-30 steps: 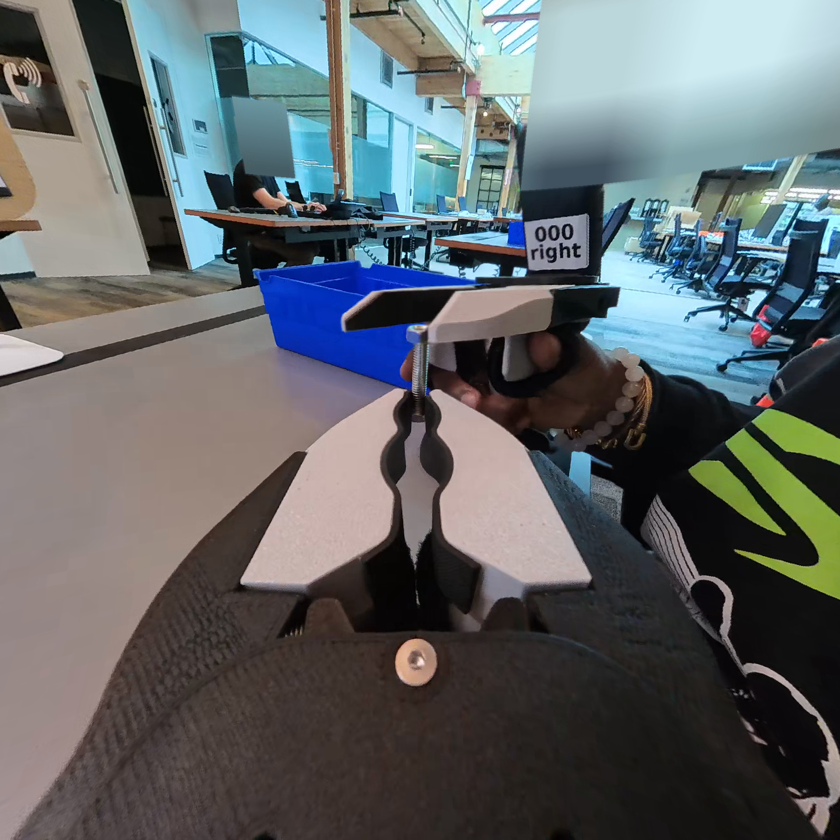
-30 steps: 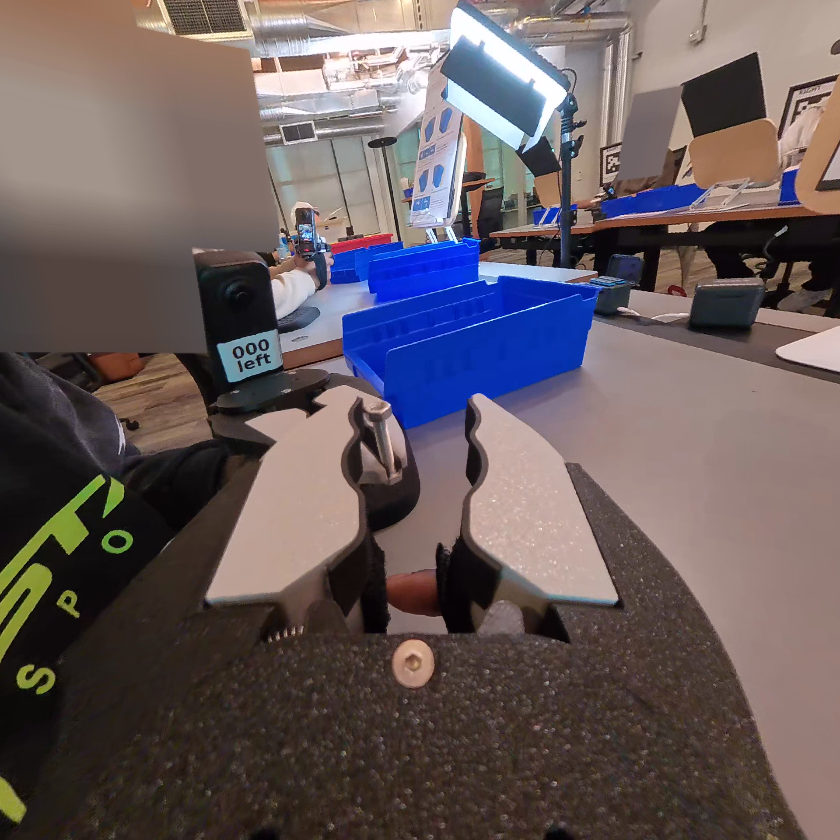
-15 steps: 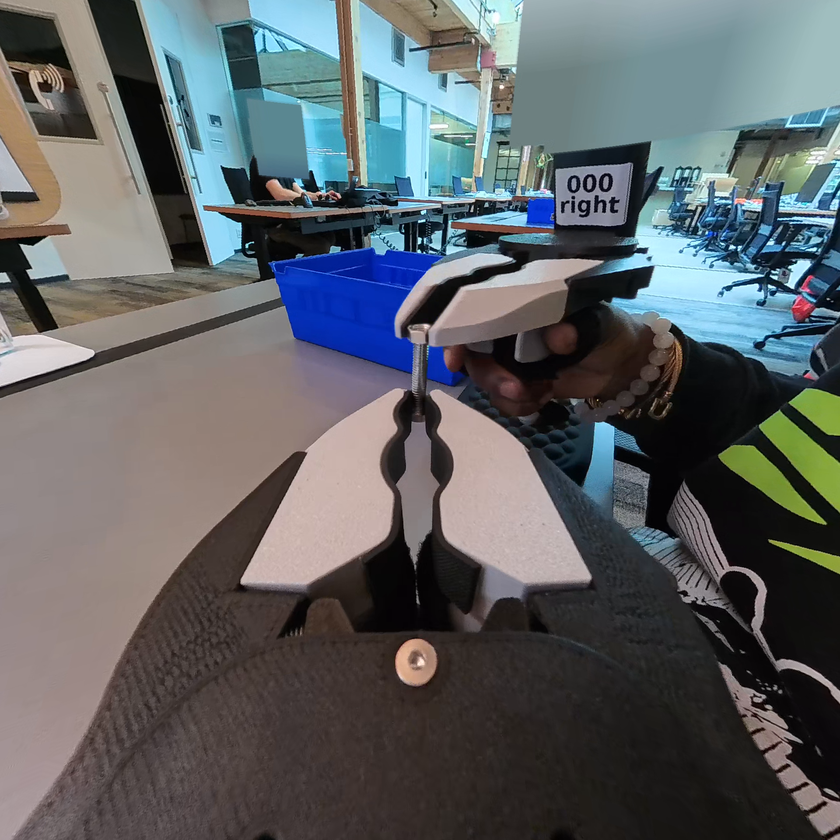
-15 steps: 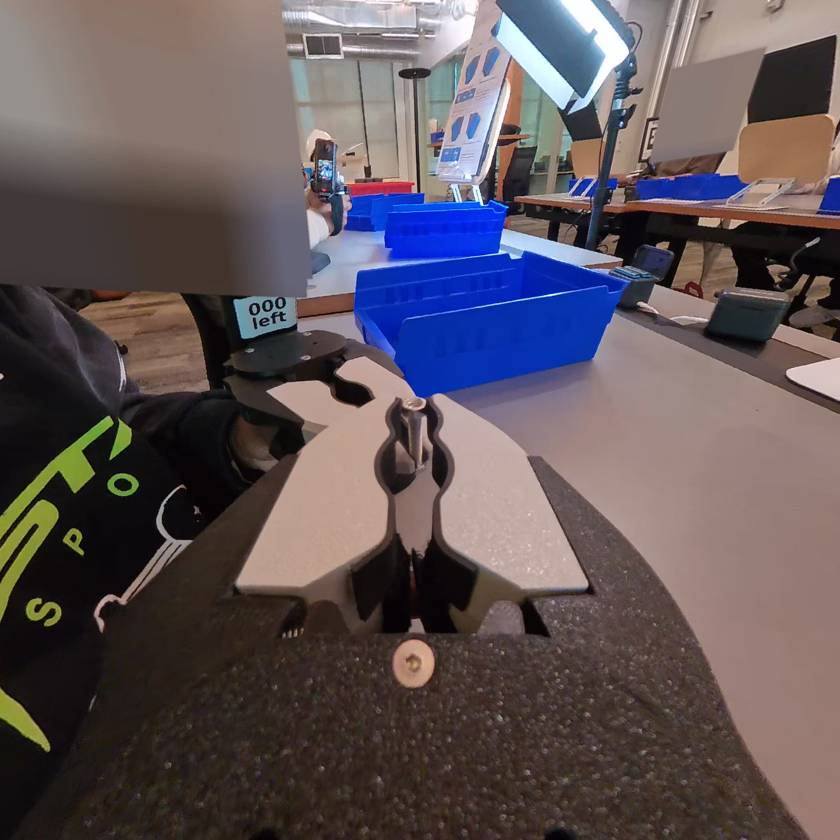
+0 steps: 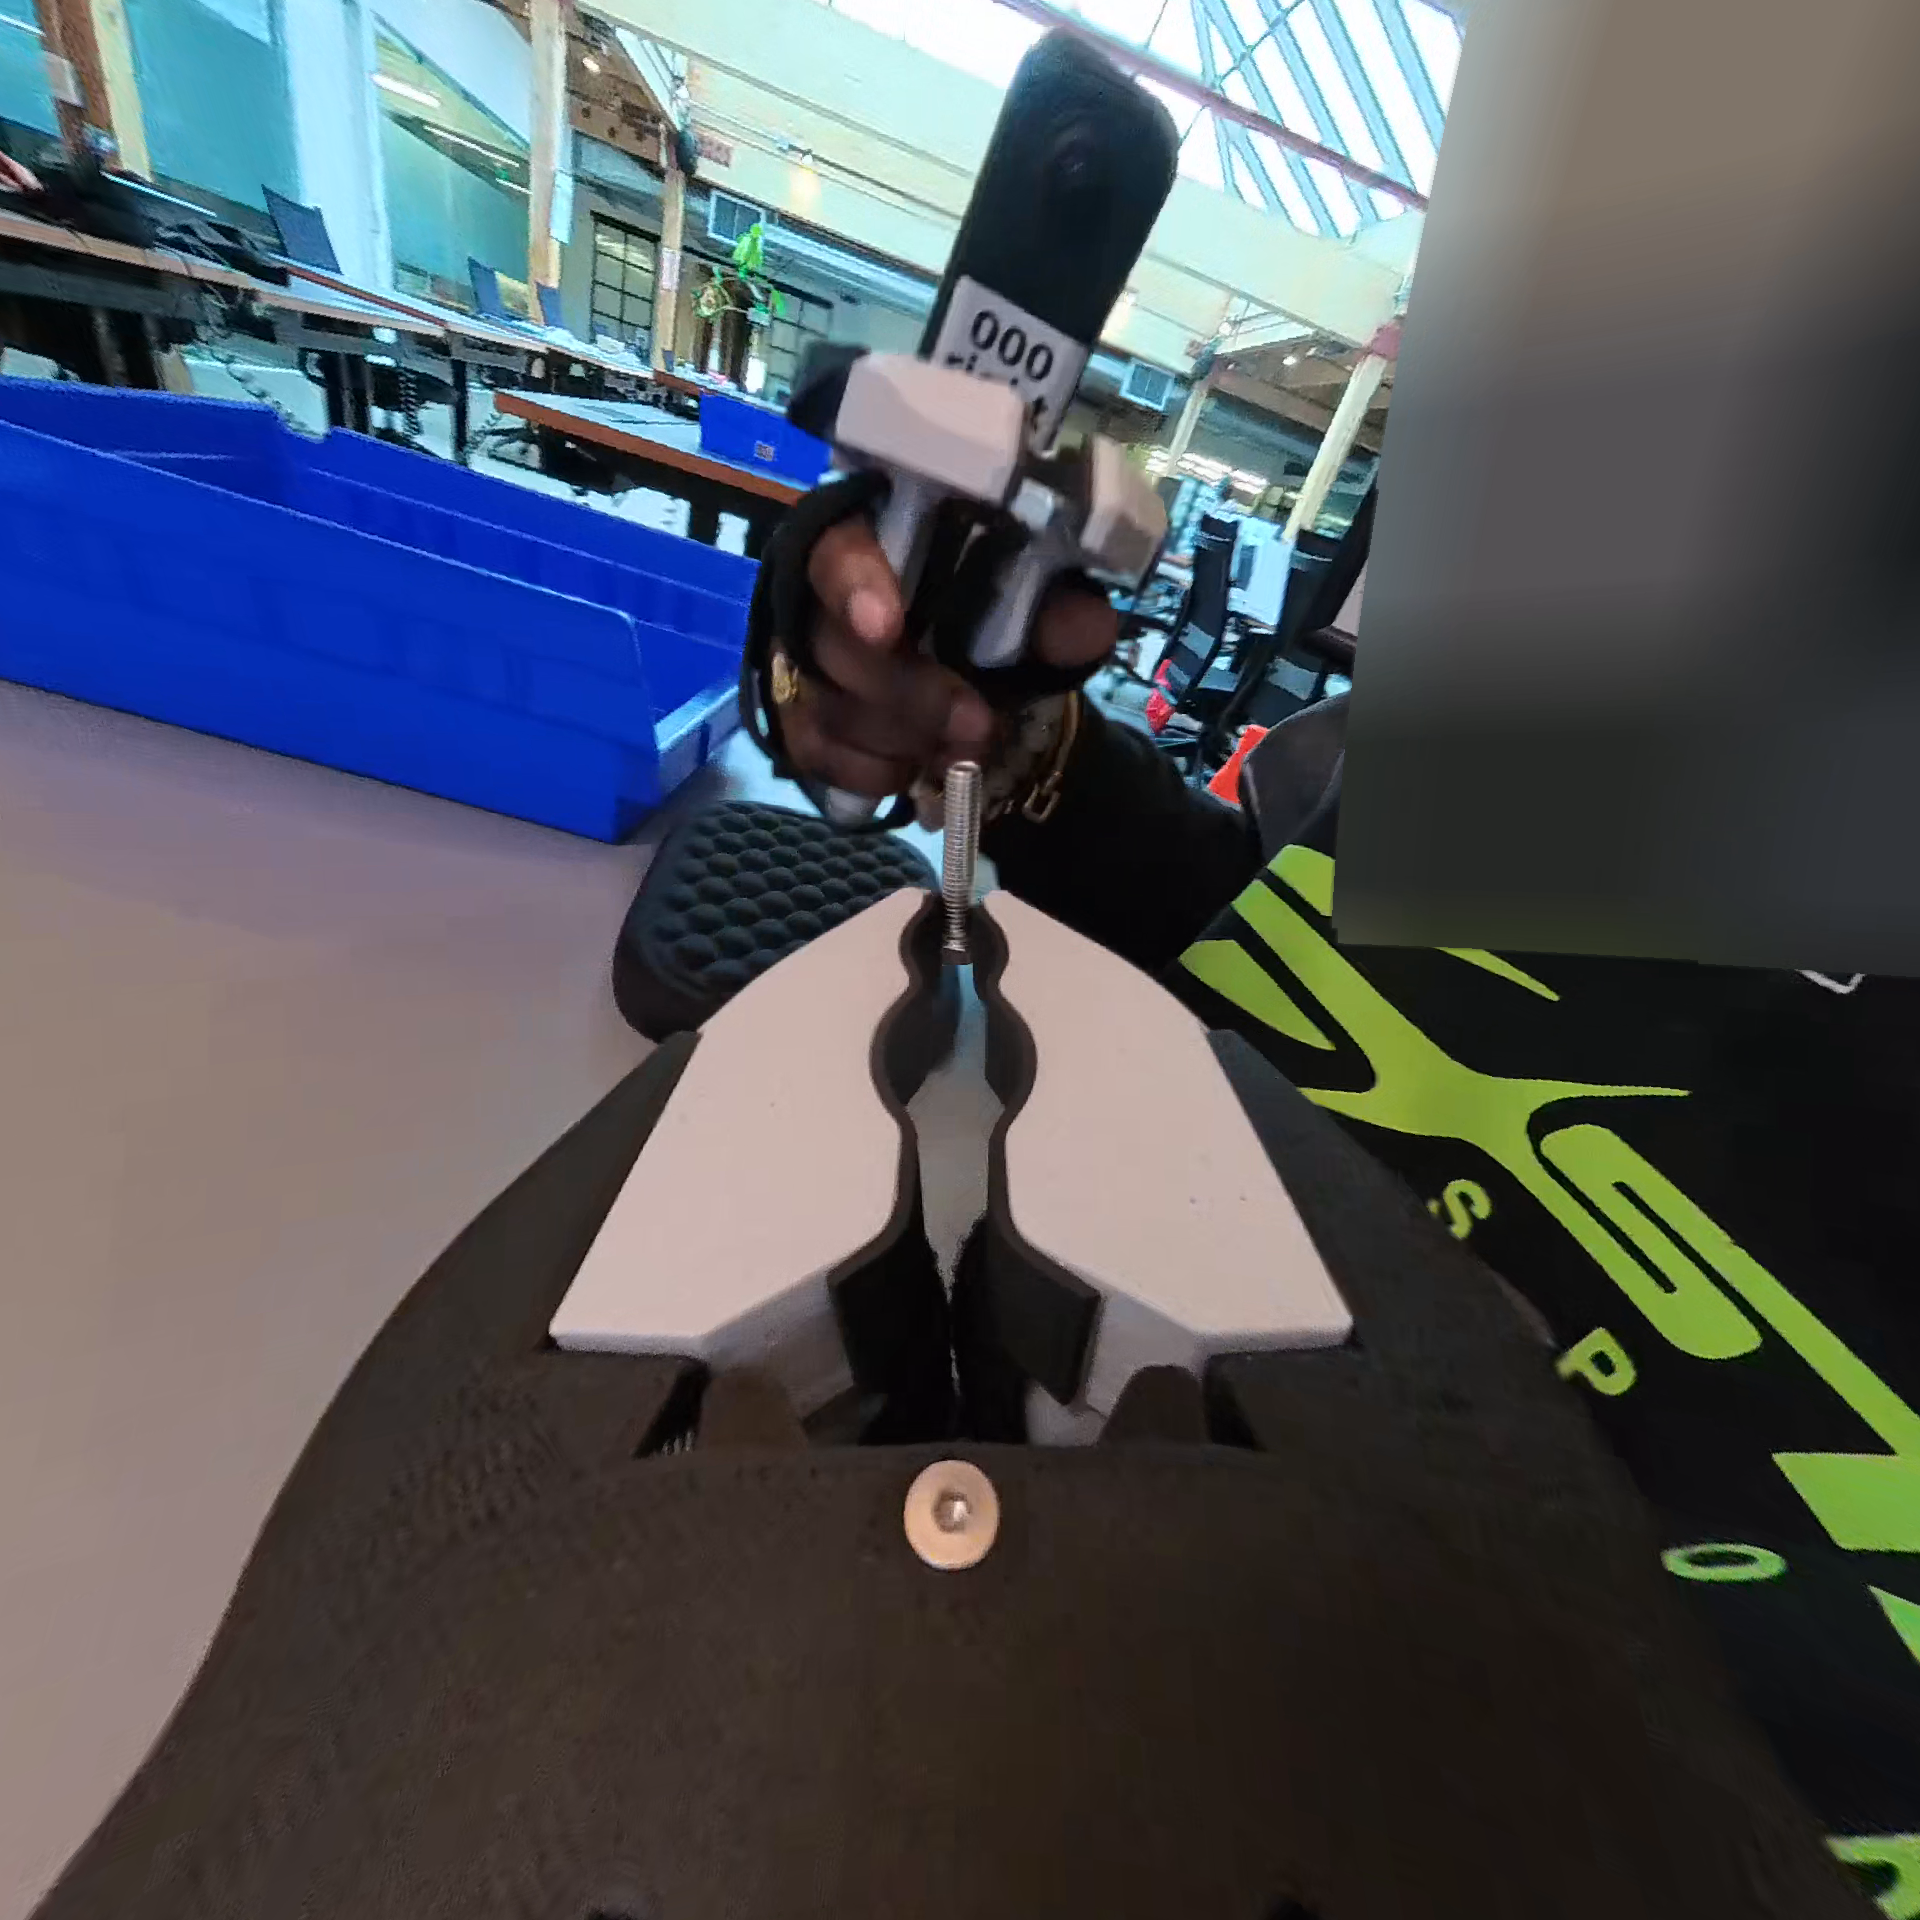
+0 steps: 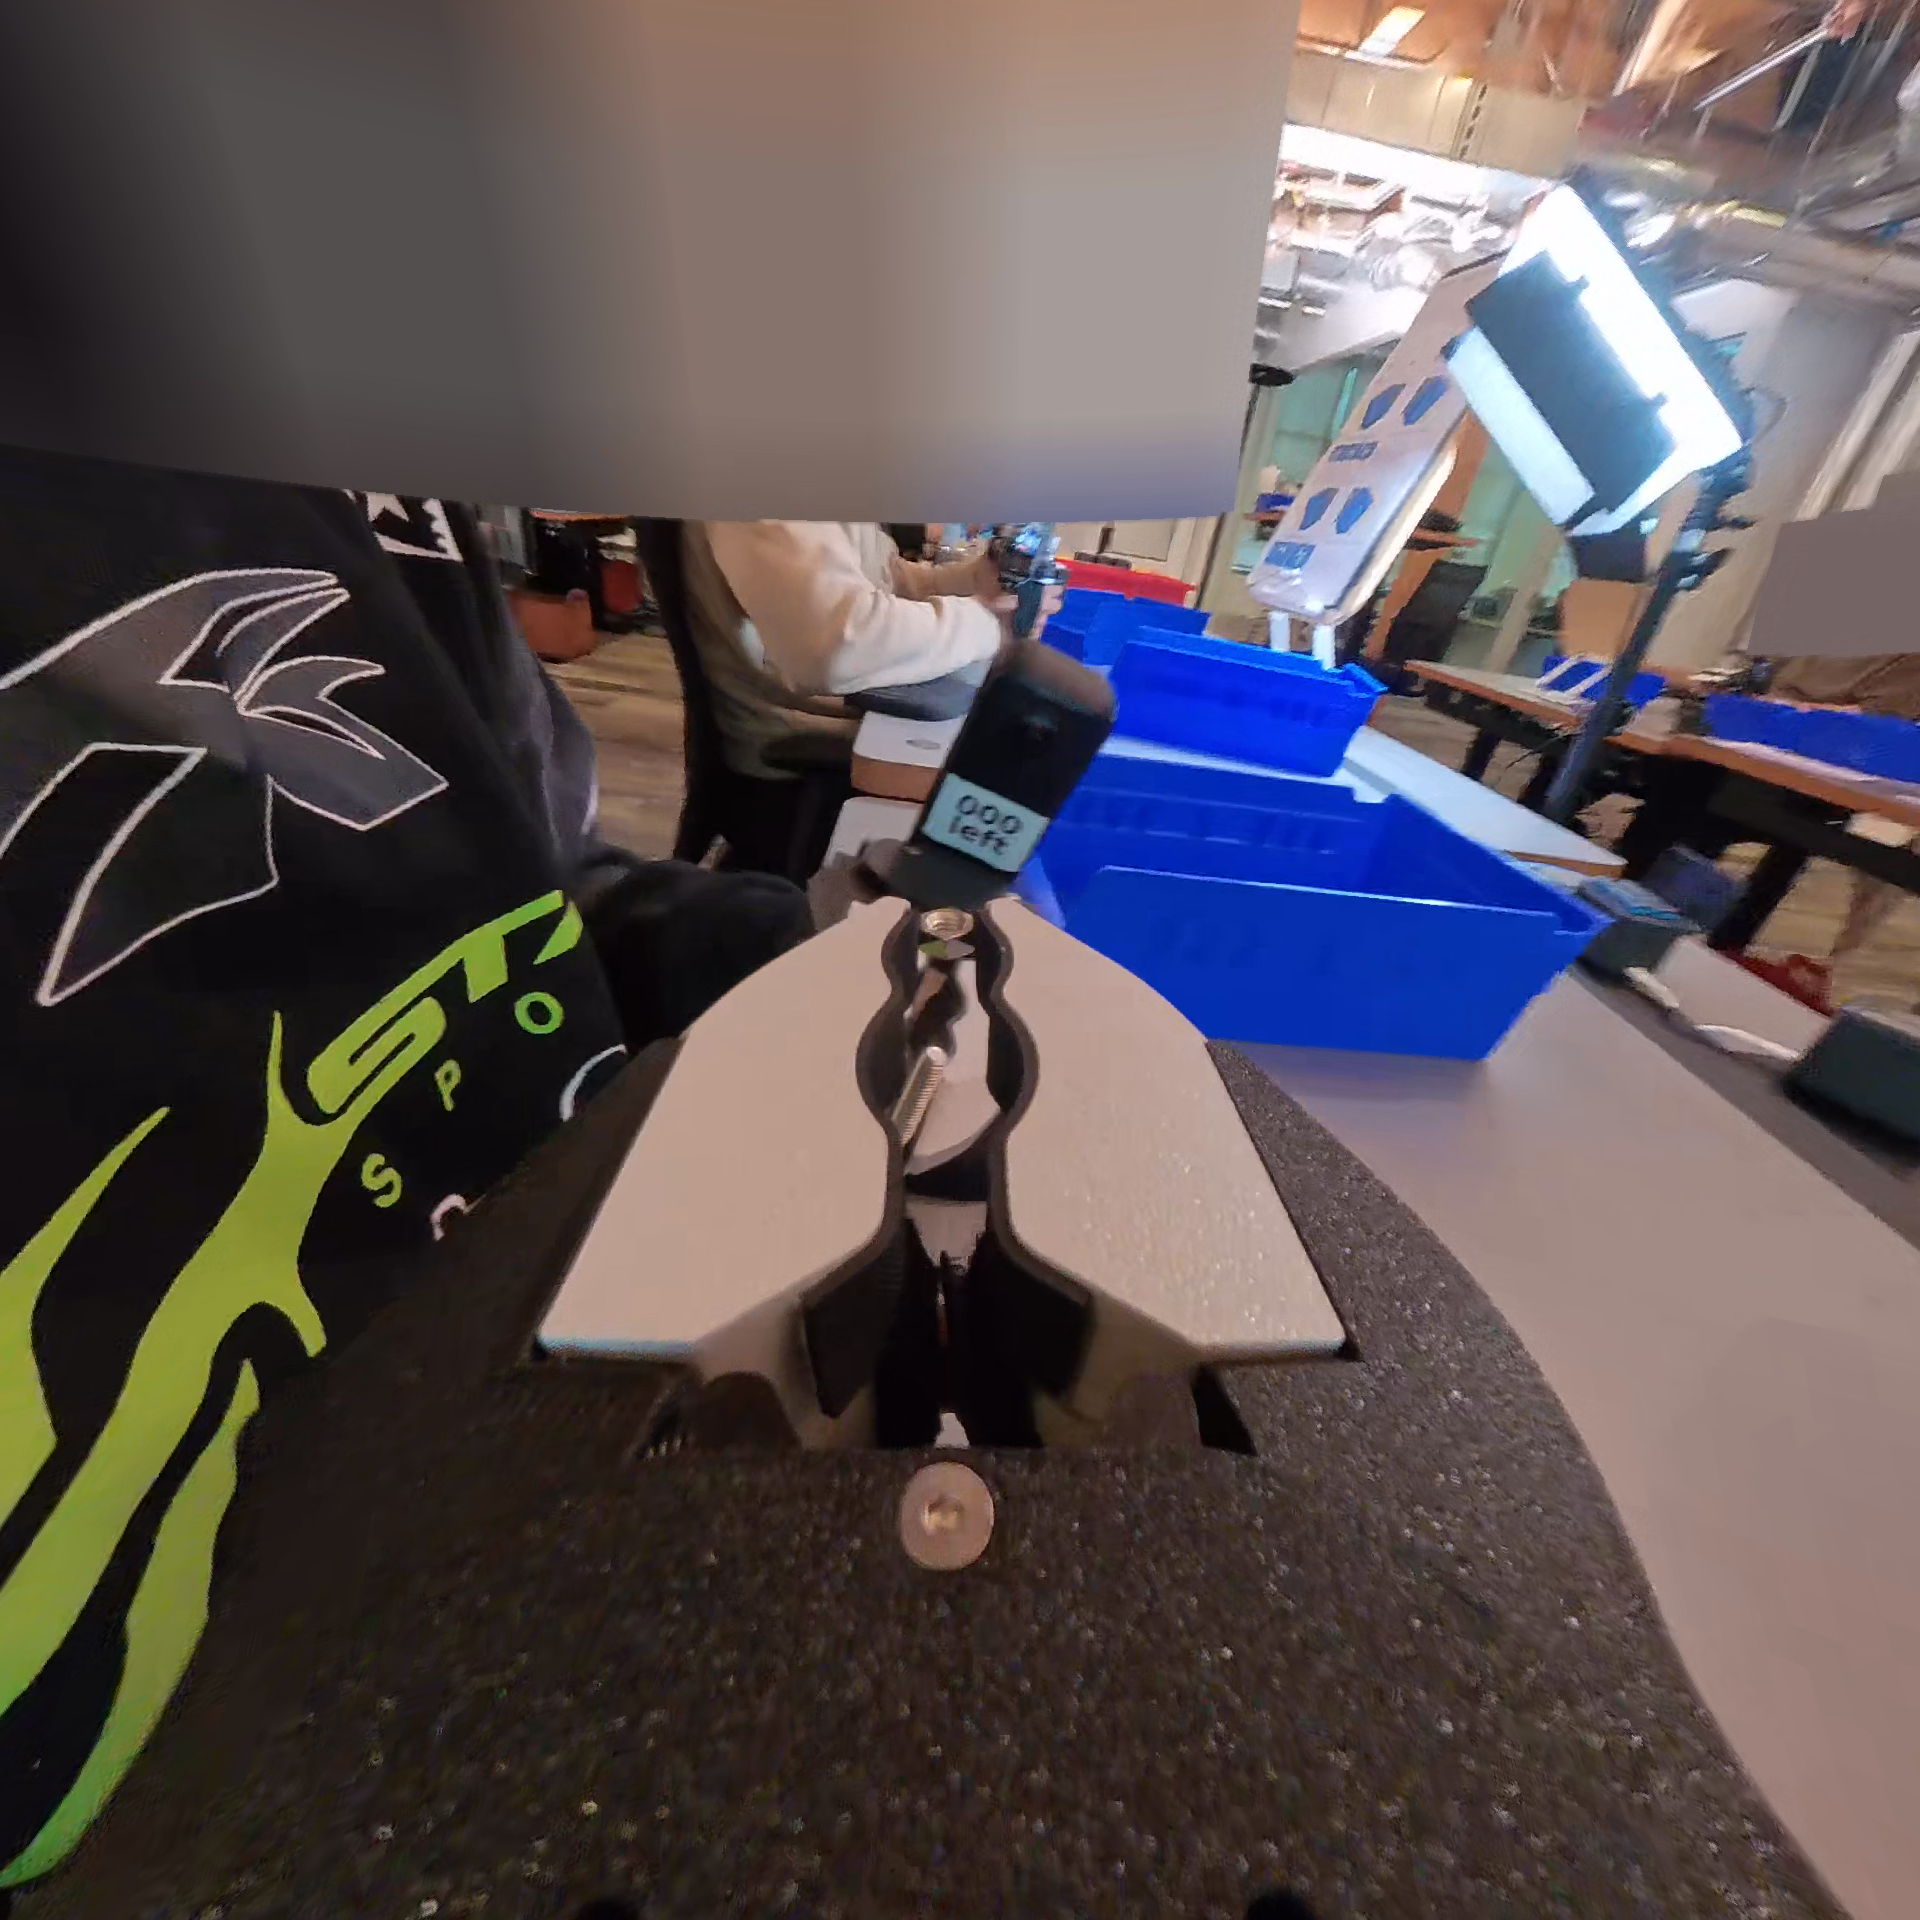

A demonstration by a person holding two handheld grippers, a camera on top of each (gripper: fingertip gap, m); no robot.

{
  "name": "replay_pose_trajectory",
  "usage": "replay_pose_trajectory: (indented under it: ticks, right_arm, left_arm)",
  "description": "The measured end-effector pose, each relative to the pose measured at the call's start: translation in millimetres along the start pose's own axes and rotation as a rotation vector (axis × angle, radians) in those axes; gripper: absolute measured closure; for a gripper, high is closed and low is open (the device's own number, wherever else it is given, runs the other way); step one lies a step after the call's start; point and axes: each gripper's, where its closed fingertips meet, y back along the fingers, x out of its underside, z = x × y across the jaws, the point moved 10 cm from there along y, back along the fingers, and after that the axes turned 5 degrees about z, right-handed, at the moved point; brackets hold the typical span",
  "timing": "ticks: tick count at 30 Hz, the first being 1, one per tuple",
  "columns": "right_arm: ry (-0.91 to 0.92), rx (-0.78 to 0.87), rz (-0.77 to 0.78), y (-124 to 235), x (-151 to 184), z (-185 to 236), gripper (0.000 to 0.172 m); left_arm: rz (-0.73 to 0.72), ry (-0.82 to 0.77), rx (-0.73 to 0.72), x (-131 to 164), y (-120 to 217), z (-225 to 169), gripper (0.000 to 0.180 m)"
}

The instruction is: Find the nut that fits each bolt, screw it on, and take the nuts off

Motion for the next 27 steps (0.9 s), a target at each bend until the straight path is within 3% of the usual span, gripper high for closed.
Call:
replay_pose_trajectory:
  ticks: [2, 5, 10, 17, 27]
  right_arm:
    - [0.046, 0.114, 0.039, 17.8, -9.4, -5.6, 0.161]
    - [0.071, 0.43, 0.202, 64.5, -21.0, -23.3, 0.161]
    - [-0.156, 0.933, 0.649, 156.1, -3.2, -56.3, 0.161]
    - [-0.6, 0.956, 1.084, 201.8, 62.6, -87.6, 0.161]
    - [-0.774, 0.842, 1.257, 202.9, 95.1, -110.1, 0.157]
  left_arm:
    - [-0.008, -0.03, -0.046, -1.7, 1.2, -0.4, 0.175]
    - [-0.033, -0.068, -0.143, -2.6, 5.1, 0.4, 0.175]
    - [-0.069, -0.095, -0.234, -2.8, 9.9, 0.8, 0.175]
    - [-0.052, -0.115, -0.272, -2.3, 7.4, -0.1, 0.175]
    - [-0.04, -0.12, -0.282, -1.7, 6.6, 0.4, 0.175]
